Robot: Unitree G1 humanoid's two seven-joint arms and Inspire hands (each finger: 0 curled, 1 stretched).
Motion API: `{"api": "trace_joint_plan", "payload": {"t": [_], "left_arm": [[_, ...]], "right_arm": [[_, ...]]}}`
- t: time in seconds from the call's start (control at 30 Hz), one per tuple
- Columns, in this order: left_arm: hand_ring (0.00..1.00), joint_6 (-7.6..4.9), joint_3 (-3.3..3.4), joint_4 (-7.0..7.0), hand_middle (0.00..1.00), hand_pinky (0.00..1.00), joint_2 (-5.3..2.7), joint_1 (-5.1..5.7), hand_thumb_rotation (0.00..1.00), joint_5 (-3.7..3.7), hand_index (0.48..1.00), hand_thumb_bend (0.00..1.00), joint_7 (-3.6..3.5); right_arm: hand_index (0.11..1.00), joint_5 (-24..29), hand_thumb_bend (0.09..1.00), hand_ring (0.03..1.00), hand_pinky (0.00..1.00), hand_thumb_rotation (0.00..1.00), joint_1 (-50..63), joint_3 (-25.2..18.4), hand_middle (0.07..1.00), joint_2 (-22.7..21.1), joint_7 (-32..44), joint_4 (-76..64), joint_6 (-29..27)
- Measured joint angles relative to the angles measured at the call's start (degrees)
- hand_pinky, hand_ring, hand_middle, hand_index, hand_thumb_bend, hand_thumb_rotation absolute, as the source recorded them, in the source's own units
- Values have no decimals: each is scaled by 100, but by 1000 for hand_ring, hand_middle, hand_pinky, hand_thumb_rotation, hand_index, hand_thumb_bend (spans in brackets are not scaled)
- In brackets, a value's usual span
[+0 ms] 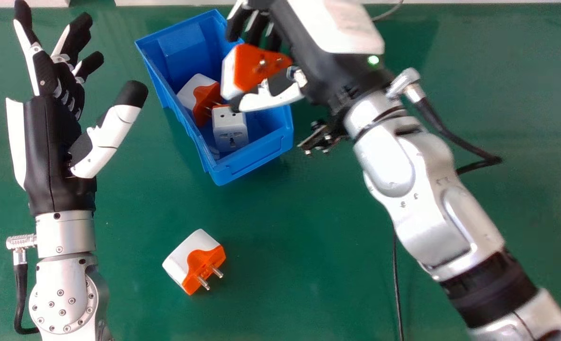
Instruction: Pick all objects and put in blue box
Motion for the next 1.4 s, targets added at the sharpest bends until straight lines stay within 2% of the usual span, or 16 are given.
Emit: {"api": "trace_joint_plan", "payload": {"t": [0.03, 0.13, 0.2, 0.27, 0.37, 0.47, 0.53, 0.6, 0.67, 0.7, 0.73, 0.8, 0.97, 1.1, 1.23, 1.4], "left_arm": [[906, -2, 0, 4, 892, 847, 2, -5, 538, 12, 884, 849, 17], [901, -24, 2, 32, 889, 846, 20, -24, 549, 211, 882, 850, 140], [896, -37, 7, 53, 884, 853, 43, -27, 559, 241, 879, 853, 165], [897, -43, 8, 61, 885, 858, 58, -32, 560, 227, 880, 853, 161], [898, -44, -5, 77, 886, 861, 83, -33, 559, 105, 881, 853, 80], [898, -46, -20, 100, 886, 861, 93, -39, 559, -83, 881, 853, -46], [902, -46, -20, 105, 890, 861, 97, -39, 553, -109, 883, 850, -80], [906, -46, -23, 106, 896, 858, 98, -49, 540, -112, 886, 845, -125], [912, -46, -24, 112, 901, 857, 98, -59, 524, -142, 890, 844, -156], [912, -51, -21, 127, 901, 857, 100, -66, 524, -173, 890, 844, -180], [912, -57, -21, 156, 902, 855, 102, -77, 518, -183, 890, 835, -197], [911, -70, -21, 225, 903, 851, 103, -98, 515, -182, 890, 821, -213], [910, -135, -16, 271, 902, 850, 111, -138, 528, -159, 888, 834, -212], [902, -156, -9, 268, 896, 840, 116, -139, 548, -33, 885, 849, -80], [898, -154, -12, 234, 891, 840, 115, -129, 553, 13, 884, 857, 9], [898, -43, -27, 74, 889, 837, 103, -54, 542, -37, 884, 863, 26]], "right_arm": [[535, -21, 493, 415, 303, 0, -107, 37, 498, 66, -150, 313, -86], [528, -78, 494, 419, 308, 0, -455, 187, 504, 269, -542, 1270, -313], [528, -96, 495, 422, 316, 0, -639, 295, 498, 375, -734, 1847, -500], [524, -146, 495, 432, 325, 0, -800, 409, 503, 449, -941, 2396, -678], [522, -296, 495, 436, 327, 0, -1036, 594, 507, 548, -1434, 3283, -990], [522, -347, 495, 436, 327, 0, -1139, 747, 507, 608, -1867, 3991, -1438], [518, -390, 495, 441, 334, 0, -1171, 820, 509, 584, -1837, 4045, -1458], [617, -532, 620, 563, 424, 15, -1249, 954, 647, 516, -1599, 4012, -1396], [873, -650, 877, 857, 797, 235, -1285, 1053, 885, 453, -1322, 3828, -1175], [873, -715, 877, 857, 797, 235, -1281, 1090, 885, 416, -1179, 3700, -1061], [935, -737, 938, 927, 896, 323, -1278, 1104, 941, 388, -1069, 3602, -991], [983, -770, 985, 981, 973, 431, -1273, 1132, 985, 334, -934, 3420, -860], [1000, -798, 1000, 1000, 999, 534, -1177, 1172, 1000, 182, -890, 2987, -707], [1000, -782, 1000, 1000, 1000, 531, -957, 1159, 1000, 70, -822, 2437, -639], [1000, -684, 1000, 1000, 965, 473, -535, 997, 1000, -105, -338, 1321, -477], [1000, -513, 1000, 1000, 873, 429, 134, 704, 1000, -296, 558, -463, 79]]}}
